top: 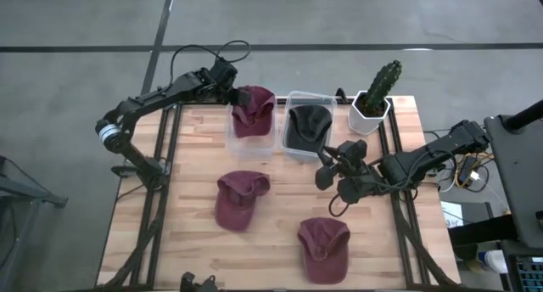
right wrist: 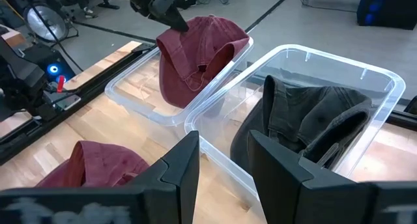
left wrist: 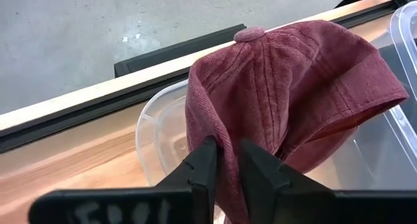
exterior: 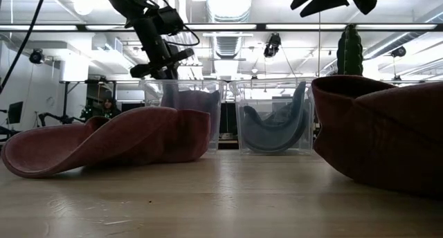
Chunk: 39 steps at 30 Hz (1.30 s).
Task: Pick & Place hat
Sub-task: Put the right red cap into the left transparent bin
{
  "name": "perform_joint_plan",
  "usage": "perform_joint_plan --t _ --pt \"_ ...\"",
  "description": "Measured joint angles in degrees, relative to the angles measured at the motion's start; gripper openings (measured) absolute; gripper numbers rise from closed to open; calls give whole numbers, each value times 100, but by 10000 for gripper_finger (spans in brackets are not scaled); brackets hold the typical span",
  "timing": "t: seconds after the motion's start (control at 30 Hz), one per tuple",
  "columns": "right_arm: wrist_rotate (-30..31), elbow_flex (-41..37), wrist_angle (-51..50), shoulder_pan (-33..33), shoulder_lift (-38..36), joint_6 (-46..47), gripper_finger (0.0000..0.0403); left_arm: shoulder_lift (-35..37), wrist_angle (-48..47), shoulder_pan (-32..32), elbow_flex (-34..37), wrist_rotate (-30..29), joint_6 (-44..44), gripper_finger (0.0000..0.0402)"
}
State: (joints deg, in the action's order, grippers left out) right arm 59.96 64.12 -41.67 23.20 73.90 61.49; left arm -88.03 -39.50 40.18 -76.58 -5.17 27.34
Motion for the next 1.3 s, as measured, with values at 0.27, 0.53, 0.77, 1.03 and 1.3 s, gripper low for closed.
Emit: perform_joint_plan --t 0.27,0.53,0.77,1.03,1.3 --pt "2 2 4 0 -1 68 123 0 1 0 1 -3 -95 144" --pt "1 4 4 2 -1 113 123 31 -31 2 1 523 -44 217" --pt "2 4 4 2 -1 107 123 44 -543 2 -76 573 15 220" --pt "2 4 2 2 -1 96 123 57 -600 2 -200 568 24 220" --pt "2 4 2 1 -1 90 123 25 -602 -32 -192 558 61 220"
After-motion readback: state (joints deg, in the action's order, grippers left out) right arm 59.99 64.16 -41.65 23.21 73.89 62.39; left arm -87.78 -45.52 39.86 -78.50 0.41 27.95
